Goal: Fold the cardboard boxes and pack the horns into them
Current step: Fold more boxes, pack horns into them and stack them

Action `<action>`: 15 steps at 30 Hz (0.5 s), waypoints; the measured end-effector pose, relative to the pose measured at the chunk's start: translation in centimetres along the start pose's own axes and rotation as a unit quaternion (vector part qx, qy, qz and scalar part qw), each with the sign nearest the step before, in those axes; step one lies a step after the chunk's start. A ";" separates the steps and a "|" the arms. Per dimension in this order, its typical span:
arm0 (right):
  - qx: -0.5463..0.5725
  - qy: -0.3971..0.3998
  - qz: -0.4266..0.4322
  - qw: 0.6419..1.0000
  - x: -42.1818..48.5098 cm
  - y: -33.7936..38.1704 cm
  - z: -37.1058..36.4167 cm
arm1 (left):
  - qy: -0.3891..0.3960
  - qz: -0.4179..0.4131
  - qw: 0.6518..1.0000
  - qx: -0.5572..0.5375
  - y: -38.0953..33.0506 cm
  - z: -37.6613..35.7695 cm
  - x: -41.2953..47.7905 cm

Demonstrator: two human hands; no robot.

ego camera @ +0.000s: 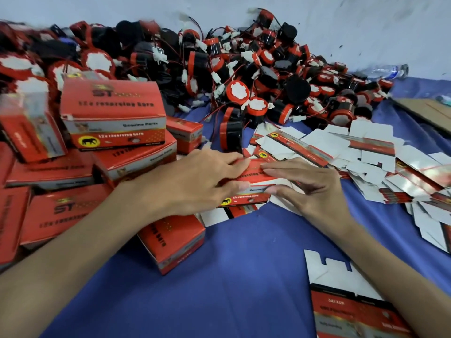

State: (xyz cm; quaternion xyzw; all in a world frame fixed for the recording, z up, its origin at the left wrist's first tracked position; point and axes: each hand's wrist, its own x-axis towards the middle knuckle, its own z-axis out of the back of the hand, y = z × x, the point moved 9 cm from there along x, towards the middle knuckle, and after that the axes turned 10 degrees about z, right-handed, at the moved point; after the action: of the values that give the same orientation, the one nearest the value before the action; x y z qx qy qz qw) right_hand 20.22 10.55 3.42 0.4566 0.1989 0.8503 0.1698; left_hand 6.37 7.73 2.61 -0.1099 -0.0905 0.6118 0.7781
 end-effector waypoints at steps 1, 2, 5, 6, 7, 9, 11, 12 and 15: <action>-0.003 -0.003 0.003 1.000 -0.1 0.1 0.0 | -0.009 -0.009 1.000 0.008 -0.3 0.3 -0.1; -0.007 -0.004 0.008 1.000 -0.2 0.2 0.0 | -0.019 -0.016 1.000 0.010 -0.6 0.5 -0.1; -0.041 -0.003 0.031 0.999 -0.3 0.9 -0.1 | -0.032 -0.026 0.997 0.059 -1.1 0.8 -0.4; -0.050 -0.003 0.037 0.998 -0.3 1.0 -0.2 | -0.026 -0.025 0.996 0.081 -1.2 0.6 -0.5; -0.056 -0.006 0.041 0.998 -0.3 1.2 -0.1 | -0.021 -0.023 0.994 0.105 -1.3 0.4 -0.5; -0.063 -0.009 0.042 0.997 -0.3 1.3 -0.1 | -0.029 -0.026 0.987 0.159 -1.5 0.1 -0.3; -0.071 -0.007 0.049 0.996 -0.2 1.5 -0.2 | -0.042 -0.039 0.979 0.197 -1.8 -0.1 0.1; -0.076 -0.006 0.055 0.996 -0.1 1.6 -0.3 | -0.042 -0.045 0.975 0.211 -1.9 -0.2 0.2; -0.081 -0.003 0.071 0.994 0.0 1.8 -0.5 | -0.030 -0.050 0.968 0.244 -2.0 -0.6 0.3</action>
State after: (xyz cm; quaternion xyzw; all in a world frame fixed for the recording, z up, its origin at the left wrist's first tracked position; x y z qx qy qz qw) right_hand 19.63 8.90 4.07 0.4570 0.0961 0.8721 0.1463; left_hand 8.42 7.49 2.59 0.1062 0.0333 0.5790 0.8077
